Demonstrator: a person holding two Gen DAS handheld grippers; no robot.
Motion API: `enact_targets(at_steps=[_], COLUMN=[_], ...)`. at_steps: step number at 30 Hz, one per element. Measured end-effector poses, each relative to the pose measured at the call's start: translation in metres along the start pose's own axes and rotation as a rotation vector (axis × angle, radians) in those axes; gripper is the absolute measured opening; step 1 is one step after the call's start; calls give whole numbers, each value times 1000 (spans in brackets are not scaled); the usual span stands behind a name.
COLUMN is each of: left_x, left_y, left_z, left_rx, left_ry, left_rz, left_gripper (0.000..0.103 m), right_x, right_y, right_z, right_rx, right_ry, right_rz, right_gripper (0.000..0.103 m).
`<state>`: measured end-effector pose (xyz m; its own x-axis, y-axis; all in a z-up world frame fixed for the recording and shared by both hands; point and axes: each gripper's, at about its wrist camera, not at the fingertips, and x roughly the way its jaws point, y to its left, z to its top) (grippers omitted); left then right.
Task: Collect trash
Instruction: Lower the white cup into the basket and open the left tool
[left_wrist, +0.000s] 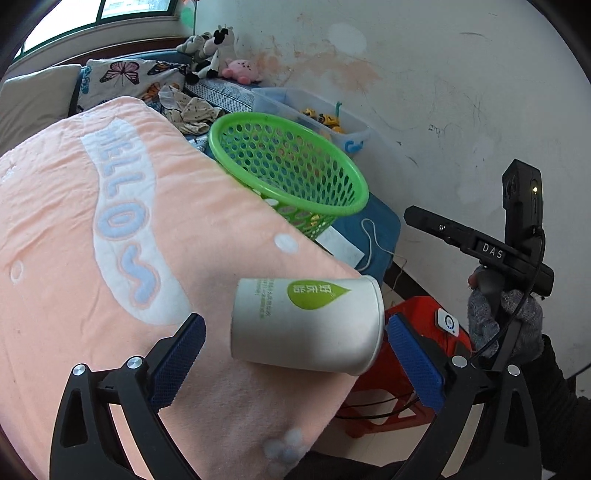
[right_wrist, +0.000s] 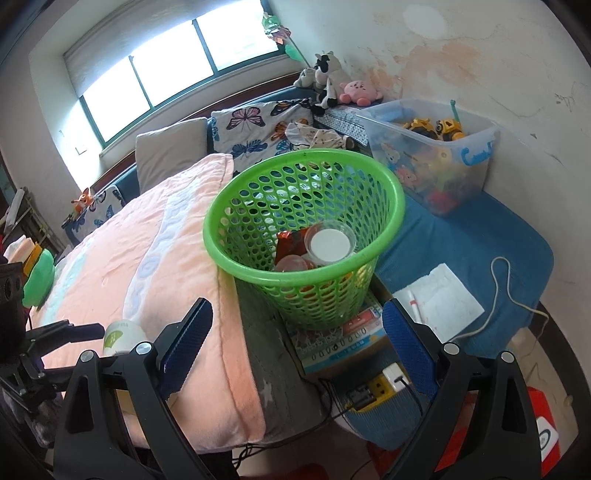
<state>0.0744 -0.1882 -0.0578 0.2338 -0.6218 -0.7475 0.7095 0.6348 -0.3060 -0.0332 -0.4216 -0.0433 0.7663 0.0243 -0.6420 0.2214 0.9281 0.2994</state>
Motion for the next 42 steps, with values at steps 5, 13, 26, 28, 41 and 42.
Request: enact_targets(at_steps=[5, 13, 26, 28, 41, 42], left_x=[8, 19, 13, 20, 80, 85], left_y=[-4, -1, -6, -6, -4, -2], left_z=[-1, -1, 68, 85, 151, 154], left_rx=[25, 18, 35, 32, -12, -20], left_ry=[4, 9, -91, -97, -71, -61], left_rz=[0, -11, 37, 41, 111, 113], left_gripper=[96, 83, 82, 82, 82, 82], right_x=[2, 4, 4, 6, 20, 21], right_y=[1, 4, -6, -5, -9, -10], right_z=[-2, 1, 7, 8, 16, 16], right_rx=[0, -9, 4, 2, 6, 7], right_ry=[6, 9, -4, -3, 1, 2], right_rz=[1, 2, -12, -13, -24, -23], right_gripper=[93, 93, 93, 93, 93, 93])
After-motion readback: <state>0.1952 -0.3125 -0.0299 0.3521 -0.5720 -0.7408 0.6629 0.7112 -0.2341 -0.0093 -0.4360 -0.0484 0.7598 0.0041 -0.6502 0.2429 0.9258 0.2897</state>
